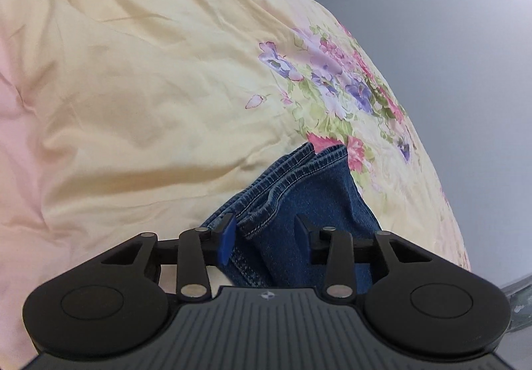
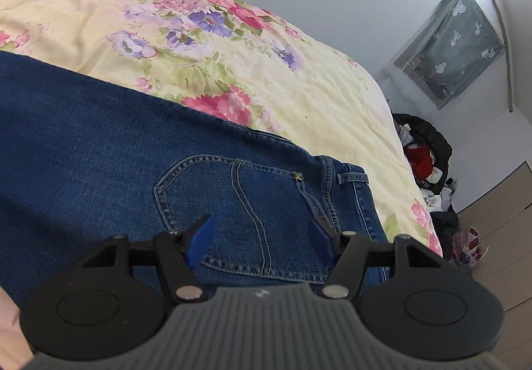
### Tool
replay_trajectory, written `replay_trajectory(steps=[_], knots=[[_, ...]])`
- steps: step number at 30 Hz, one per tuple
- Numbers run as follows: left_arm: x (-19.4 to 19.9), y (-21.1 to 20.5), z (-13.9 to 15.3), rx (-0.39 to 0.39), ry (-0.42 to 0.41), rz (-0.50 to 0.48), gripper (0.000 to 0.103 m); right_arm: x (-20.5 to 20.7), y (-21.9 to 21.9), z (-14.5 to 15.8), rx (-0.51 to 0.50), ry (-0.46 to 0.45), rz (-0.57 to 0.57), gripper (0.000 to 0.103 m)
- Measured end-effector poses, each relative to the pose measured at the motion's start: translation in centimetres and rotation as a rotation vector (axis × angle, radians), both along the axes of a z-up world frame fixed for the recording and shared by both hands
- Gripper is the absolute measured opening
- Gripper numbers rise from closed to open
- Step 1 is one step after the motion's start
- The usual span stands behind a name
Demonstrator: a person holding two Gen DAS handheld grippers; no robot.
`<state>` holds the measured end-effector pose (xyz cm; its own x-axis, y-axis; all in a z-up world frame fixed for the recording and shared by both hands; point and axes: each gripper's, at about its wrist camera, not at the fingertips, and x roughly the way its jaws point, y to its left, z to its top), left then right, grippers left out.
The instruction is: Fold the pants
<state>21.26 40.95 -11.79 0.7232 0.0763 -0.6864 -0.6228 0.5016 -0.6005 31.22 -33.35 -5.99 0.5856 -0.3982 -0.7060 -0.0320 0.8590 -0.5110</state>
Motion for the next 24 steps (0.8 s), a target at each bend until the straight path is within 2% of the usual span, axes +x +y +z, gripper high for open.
replay_trajectory(steps=[1,2,3,6,10,12,13,15,19,21,24], knots=[[0.2,0.0,-0.3,-0.002,0.008,0.003,0.033,-0.3,0.0,0.2,-0.005,-0.001,-0.003,0.058],[0.6,0.0,-0.4,0.006,0.025,-0.001,0.021,-0.6,-0.1,0.2,-0.010,0.002,-0.008,0.058],[0.6,-0.2,-0.2,0.042,0.037,-0.001,0.013,-0.9,-0.1,0.2,-0.015,0.006,-0.013,0.058],[1.0,-0.8,1.5,0.130,0.005,-0.047,0.009,-1.2,-0.5,-0.3,-0.058,0.024,-0.028,0.058],[0.9,-1.7,6.9,0.249,-0.116,-0.111,0.007,-0.9,-1.5,-1.0,-0.087,0.042,-0.081,0.058],[0.5,-1.6,7.8,0.307,-0.127,-0.117,0.007,-0.8,-1.6,-1.2,-0.099,0.044,-0.098,0.058],[0.5,-1.4,6.9,0.326,-0.078,-0.118,0.007,-0.7,-1.7,-1.2,-0.101,0.044,-0.103,0.057],[0.4,-0.5,4.0,0.275,0.013,-0.104,0.007,-0.7,-1.6,-1.2,-0.092,0.042,-0.110,0.057],[-0.7,0.0,-0.2,0.245,0.075,-0.057,0.007,-1.2,-1.2,-1.1,-0.079,0.053,-0.098,0.057],[-1.1,0.1,-0.8,0.231,0.073,-0.044,0.007,-1.7,-0.9,-0.9,-0.075,0.057,-0.084,0.057],[-1.1,-0.1,-0.5,0.255,0.089,-0.061,0.007,-2.6,-0.8,-0.3,-0.042,0.051,-0.085,0.057]])
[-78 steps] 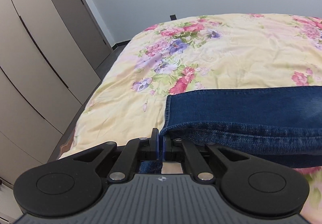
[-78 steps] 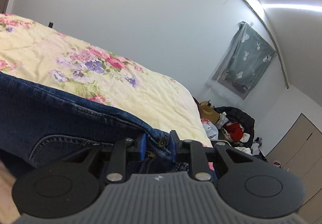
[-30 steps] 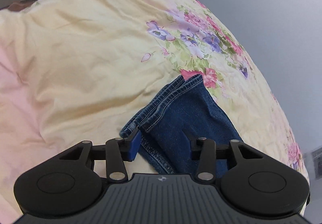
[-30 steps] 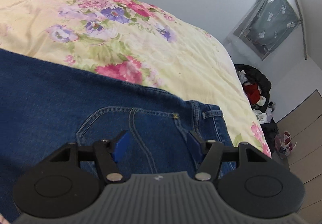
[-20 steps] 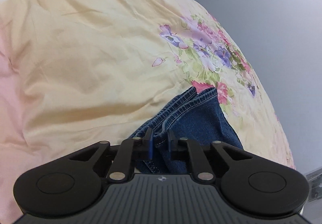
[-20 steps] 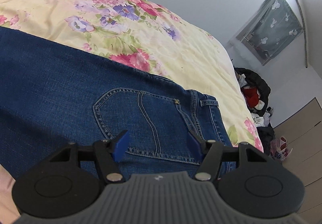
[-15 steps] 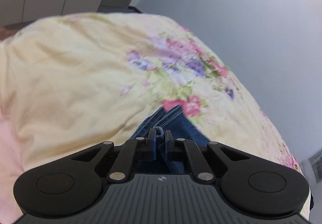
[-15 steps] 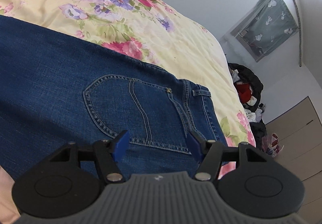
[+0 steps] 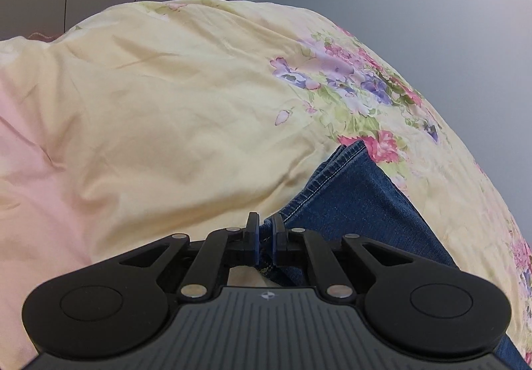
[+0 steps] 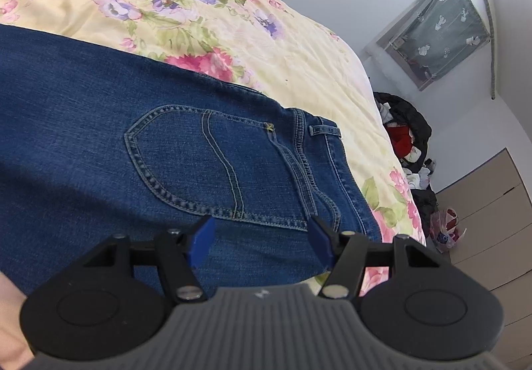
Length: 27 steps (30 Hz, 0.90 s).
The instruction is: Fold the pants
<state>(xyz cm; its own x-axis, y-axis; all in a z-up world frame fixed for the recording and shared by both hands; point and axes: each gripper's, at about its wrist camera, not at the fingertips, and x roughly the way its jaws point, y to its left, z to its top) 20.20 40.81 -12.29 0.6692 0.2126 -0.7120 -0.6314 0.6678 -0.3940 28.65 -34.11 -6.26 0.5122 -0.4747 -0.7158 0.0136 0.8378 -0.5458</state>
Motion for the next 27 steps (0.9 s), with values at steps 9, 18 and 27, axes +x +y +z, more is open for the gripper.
replay_trajectory(steps=[9,18,27], knots=[[0.1,-2.8,4.1,0.230,0.032,-0.082,0.021,-2.9,1.8,1.7,0.301,-0.016,-0.103,0.053],[2.6,-9.1,4.5,0.314,0.083,-0.304,0.022,-5.5,4.9,-2.3,0.446,0.117,-0.148,0.053],[4.4,-9.8,0.8,0.300,0.212,-0.313,0.015,-6.1,3.2,-3.4,0.505,0.137,-0.182,0.002]])
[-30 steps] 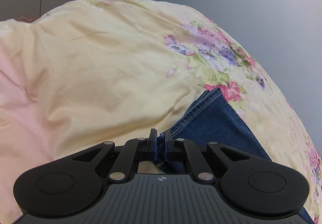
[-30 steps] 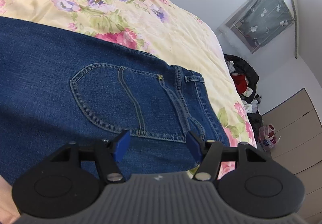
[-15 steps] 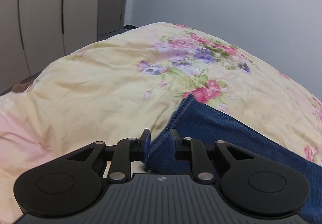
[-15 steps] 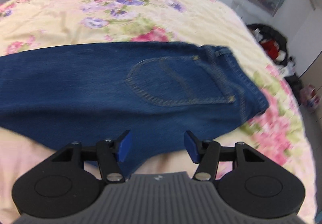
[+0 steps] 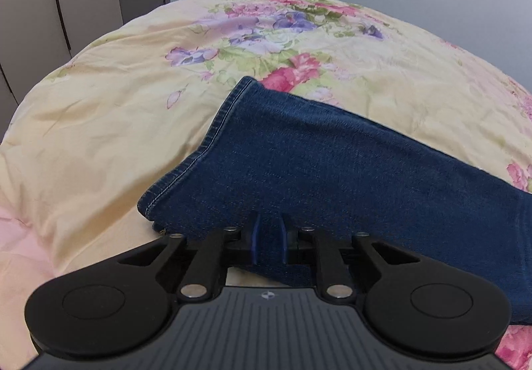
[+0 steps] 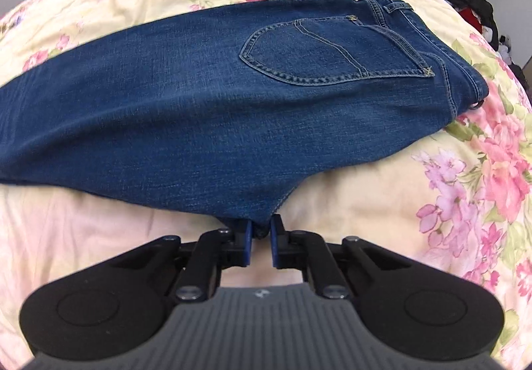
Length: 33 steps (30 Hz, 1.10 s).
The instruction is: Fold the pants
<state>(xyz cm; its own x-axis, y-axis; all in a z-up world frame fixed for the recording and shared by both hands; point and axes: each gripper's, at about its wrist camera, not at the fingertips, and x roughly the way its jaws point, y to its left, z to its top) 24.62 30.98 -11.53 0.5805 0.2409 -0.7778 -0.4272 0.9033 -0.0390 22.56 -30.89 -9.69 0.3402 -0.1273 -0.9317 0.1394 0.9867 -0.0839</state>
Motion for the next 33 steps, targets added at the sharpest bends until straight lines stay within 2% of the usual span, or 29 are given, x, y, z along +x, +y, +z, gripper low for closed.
replay_trajectory(steps=[6,7,10,16,23,29,33], knots=[[0.4,-0.1,0.6,0.026,0.012,0.006,0.013,-0.2,-0.5,0.1,0.022,0.039,0.025,0.003],[0.4,-0.2,1.0,0.033,0.007,0.003,0.014,-0.3,-0.6,0.6,0.020,0.032,0.028,0.007],[0.4,-0.4,2.0,0.030,0.005,0.000,0.015,-0.8,-0.8,2.7,-0.010,-0.033,0.059,0.015],[0.2,-2.5,4.6,0.032,-0.019,-0.075,0.017,1.8,0.0,4.9,-0.011,-0.171,0.135,0.016],[0.8,-6.7,5.2,0.056,0.003,-0.197,0.020,6.8,2.7,3.8,-0.021,-0.208,0.202,0.016],[2.8,-10.3,3.5,0.039,0.030,-0.298,0.021,10.2,5.0,1.3,-0.066,-0.167,0.227,0.016],[4.4,-12.4,1.9,0.031,0.055,-0.352,0.021,12.1,4.8,-0.9,-0.052,-0.134,0.206,0.016]])
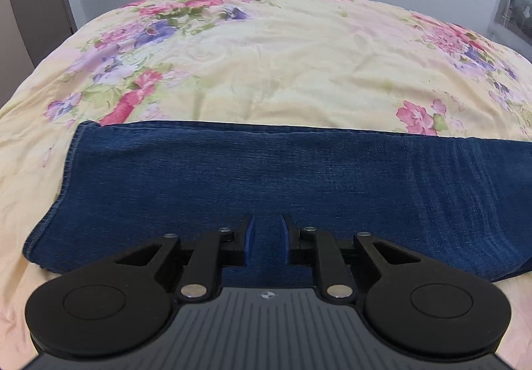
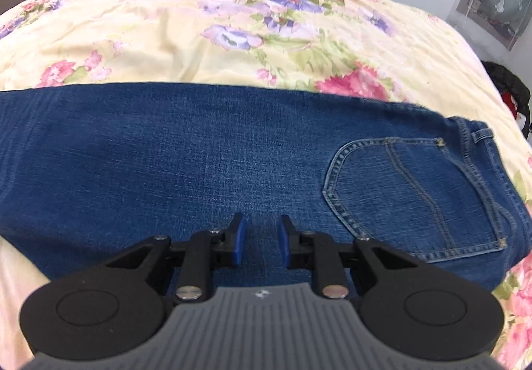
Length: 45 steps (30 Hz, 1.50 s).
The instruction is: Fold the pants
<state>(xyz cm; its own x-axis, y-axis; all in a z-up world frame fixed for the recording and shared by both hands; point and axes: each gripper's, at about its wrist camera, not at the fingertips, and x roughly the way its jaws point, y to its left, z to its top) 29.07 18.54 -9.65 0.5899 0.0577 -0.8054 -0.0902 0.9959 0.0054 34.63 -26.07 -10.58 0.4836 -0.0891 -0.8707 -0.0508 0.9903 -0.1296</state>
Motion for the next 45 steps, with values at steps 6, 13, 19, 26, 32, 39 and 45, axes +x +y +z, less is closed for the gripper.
replay_trajectory(steps=[6,13,19,26,32,39,45], knots=[[3.4,-0.5,-3.1,0.003,0.046,0.031,0.021,3.4,0.2,-1.7,-0.001,-0.017,0.011,0.016],[7.2,0.2,-4.3,-0.011,0.005,0.070,0.021,8.9,-0.2,-3.2,0.037,-0.054,-0.017,0.016],[9.3,-0.1,-5.0,0.016,-0.009,0.087,0.020,12.7,0.3,-4.6,0.028,-0.075,-0.048,0.016],[7.7,-0.5,-3.1,0.004,-0.054,0.113,0.020,13.0,0.0,-2.7,0.050,-0.079,-0.068,0.016],[3.9,-4.2,-0.4,-0.038,-0.083,-0.032,0.020,5.8,0.3,1.0,0.093,-0.066,-0.009,0.017],[1.5,-7.7,-2.0,0.030,0.022,-0.134,0.020,-5.3,1.4,1.2,0.075,0.006,0.056,0.018],[0.5,-6.2,-3.6,0.061,0.082,-0.091,0.021,-9.8,0.0,-1.0,0.087,0.034,0.034,0.018]])
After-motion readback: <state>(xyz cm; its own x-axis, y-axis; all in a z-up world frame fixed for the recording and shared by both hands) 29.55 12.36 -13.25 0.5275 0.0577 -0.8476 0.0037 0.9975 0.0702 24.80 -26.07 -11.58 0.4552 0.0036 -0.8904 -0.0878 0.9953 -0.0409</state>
